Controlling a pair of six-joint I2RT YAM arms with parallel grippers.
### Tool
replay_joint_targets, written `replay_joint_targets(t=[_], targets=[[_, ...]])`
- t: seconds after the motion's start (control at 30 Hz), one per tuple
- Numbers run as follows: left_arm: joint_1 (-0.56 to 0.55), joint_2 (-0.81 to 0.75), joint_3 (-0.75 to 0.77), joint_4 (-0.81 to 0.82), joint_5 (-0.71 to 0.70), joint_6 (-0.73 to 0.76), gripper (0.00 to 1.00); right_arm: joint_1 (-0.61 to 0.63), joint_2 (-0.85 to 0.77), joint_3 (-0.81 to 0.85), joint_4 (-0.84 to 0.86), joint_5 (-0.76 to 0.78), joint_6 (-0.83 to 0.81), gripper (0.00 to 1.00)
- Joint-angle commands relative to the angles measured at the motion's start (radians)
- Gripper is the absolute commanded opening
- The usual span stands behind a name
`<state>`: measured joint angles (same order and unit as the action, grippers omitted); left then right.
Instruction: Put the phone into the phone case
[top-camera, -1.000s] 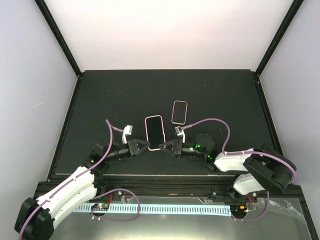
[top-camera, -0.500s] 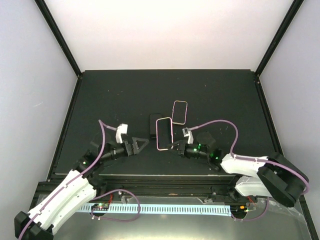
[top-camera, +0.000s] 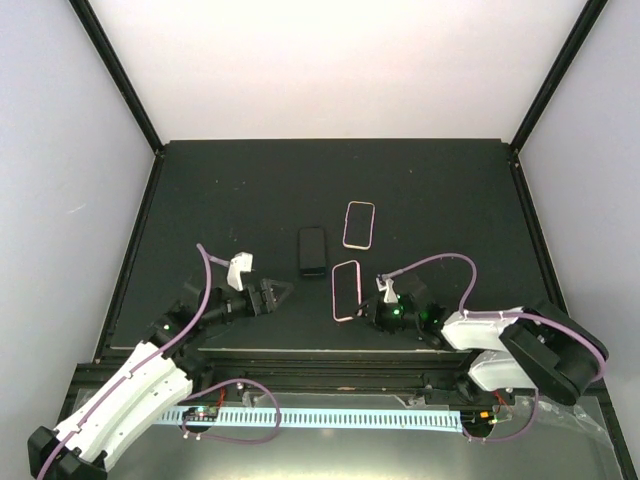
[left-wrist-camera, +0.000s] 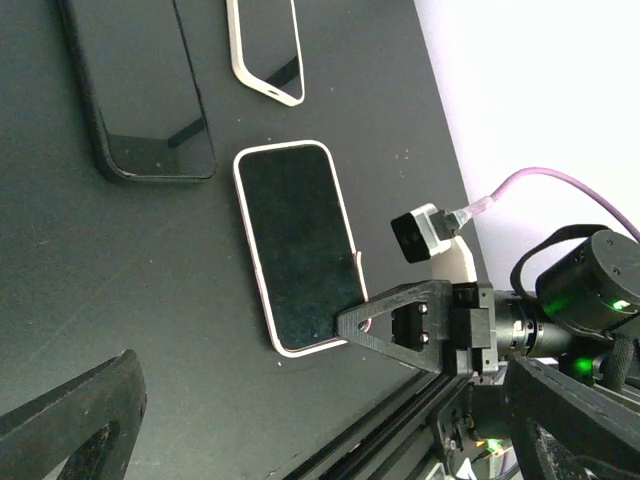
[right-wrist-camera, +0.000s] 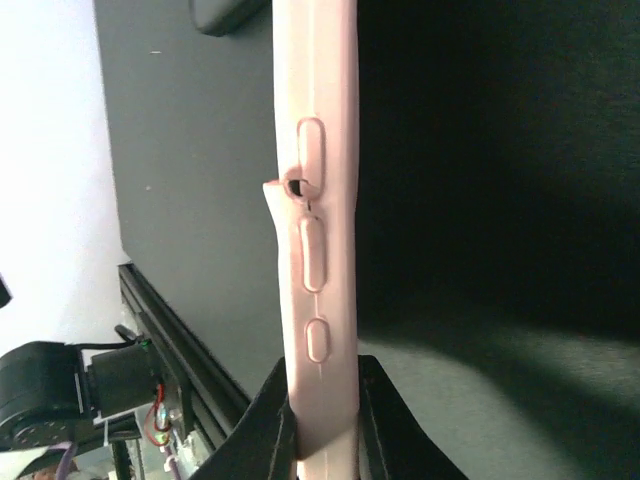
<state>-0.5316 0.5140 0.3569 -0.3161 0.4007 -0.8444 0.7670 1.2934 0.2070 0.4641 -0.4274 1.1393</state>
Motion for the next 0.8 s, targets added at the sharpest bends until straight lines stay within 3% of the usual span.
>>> replay_joint_targets(t=[0.0,0.2,0.37,0.63,0.7,0.77], targets=[[0.001,-0.016,0.057,-0.050,-0.030,0.027,0.99,-0.016,0.043,0.004,0.090,0.002,-0.002,0.03],[0.001,-0.025,0.068,-0.087,-0.059,0.043,0.99,-0.022,0.139,0.000,0.159,-0.013,0.028,0.13],[0.000,-0.029,0.094,-0.125,-0.085,0.057,0.99,-0.024,0.112,0.003,0.100,0.005,0.020,0.36],[0.000,-0.035,0.140,-0.188,-0.154,0.076,0.99,-0.023,-0.143,0.080,-0.274,0.165,-0.086,0.74],[0.002,-0.040,0.154,-0.202,-0.175,0.075,0.99,-0.024,-0.215,0.118,-0.378,0.210,-0.124,0.98],[0.001,-0.049,0.170,-0.219,-0.208,0.070,0.99,-0.024,-0.282,0.160,-0.473,0.248,-0.163,1.00]])
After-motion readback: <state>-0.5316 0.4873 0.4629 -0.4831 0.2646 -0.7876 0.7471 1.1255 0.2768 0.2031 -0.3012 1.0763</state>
